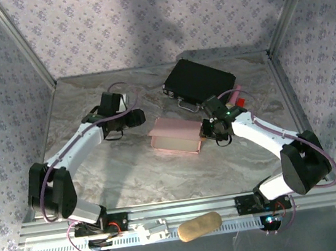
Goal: Fold the paper box
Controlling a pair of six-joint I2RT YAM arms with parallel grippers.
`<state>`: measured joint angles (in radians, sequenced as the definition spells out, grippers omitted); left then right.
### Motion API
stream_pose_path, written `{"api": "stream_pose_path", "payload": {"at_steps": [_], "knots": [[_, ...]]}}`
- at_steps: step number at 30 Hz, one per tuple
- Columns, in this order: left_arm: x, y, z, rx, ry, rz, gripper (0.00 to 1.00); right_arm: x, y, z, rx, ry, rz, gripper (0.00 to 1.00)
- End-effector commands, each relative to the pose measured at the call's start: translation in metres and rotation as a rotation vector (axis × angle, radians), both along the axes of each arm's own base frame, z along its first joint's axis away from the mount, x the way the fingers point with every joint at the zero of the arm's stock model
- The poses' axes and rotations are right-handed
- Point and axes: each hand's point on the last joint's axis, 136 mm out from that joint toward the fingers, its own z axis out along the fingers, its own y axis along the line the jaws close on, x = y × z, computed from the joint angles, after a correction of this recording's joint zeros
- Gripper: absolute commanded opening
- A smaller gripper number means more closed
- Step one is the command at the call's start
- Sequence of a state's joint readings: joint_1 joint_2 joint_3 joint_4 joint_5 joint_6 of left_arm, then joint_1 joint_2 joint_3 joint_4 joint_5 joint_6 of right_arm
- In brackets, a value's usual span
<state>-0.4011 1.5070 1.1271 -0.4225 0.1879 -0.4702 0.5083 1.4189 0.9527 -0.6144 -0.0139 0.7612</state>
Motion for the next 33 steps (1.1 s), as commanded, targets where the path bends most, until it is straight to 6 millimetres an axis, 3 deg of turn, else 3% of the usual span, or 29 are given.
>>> {"api": "stream_pose_path", "payload": {"at_steps": [1,7,24,33], "knots": [[0.002,-0.021,-0.016,-0.008,0.075,-0.098,0.67,-0.002,-0.008,-0.001,-0.030,-0.002,0.001,0.36],[0.000,-0.039,-0.036,0.019,0.087,-0.154,0.60,0.000,-0.005,-0.004,-0.027,0.002,0.007,0.36],[-0.024,-0.038,-0.080,0.046,0.120,-0.120,0.38,-0.003,-0.007,-0.024,-0.061,0.049,0.025,0.36],[-0.033,-0.039,-0.094,0.080,0.129,-0.111,0.36,-0.001,-0.018,-0.013,-0.105,0.015,0.011,0.35]]}}
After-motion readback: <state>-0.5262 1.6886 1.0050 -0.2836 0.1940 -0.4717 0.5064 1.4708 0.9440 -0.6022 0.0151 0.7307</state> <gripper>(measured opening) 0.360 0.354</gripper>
